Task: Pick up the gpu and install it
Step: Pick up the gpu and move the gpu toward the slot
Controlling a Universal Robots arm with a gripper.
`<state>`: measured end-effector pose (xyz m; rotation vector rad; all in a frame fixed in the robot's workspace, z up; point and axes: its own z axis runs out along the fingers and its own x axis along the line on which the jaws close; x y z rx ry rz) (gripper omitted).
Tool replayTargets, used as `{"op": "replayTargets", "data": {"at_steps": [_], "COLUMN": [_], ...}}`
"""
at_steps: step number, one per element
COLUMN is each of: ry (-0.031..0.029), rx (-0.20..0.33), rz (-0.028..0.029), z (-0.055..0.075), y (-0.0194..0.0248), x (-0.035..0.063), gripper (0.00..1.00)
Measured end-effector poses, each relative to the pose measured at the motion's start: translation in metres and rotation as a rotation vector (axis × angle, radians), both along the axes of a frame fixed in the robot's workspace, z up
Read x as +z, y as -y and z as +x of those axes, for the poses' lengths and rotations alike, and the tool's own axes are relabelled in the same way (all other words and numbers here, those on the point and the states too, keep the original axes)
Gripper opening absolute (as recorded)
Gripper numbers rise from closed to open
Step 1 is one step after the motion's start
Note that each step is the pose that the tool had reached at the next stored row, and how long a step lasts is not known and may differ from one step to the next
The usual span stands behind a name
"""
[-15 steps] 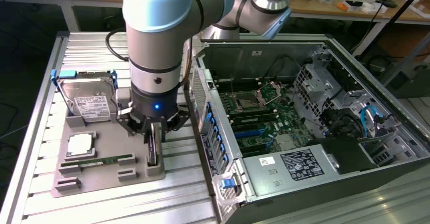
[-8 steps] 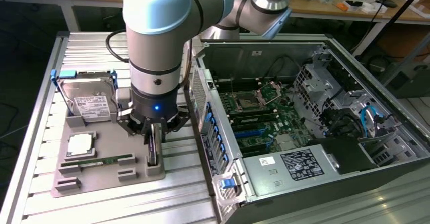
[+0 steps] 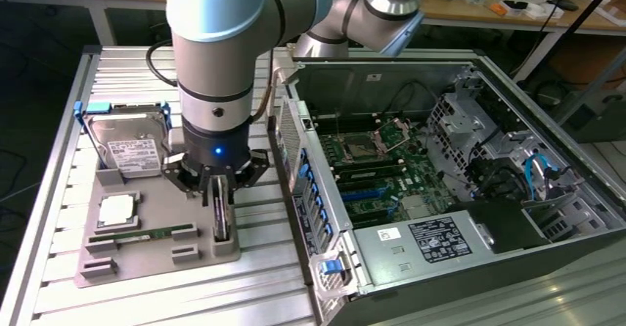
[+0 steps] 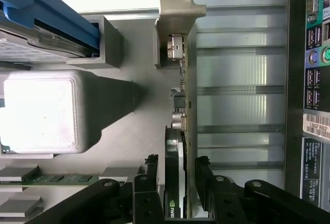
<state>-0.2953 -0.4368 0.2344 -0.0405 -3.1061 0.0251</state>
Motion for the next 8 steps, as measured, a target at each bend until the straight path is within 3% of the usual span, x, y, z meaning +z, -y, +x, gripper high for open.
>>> {"op": "replayTargets", "data": {"at_steps": [8], "ry": [0.0001], "rx": [0.000], "rz": [-0.0042], "z": [-0.0011], "y": [-0.0012], "x": [0.0006], "gripper": [0.42]}}
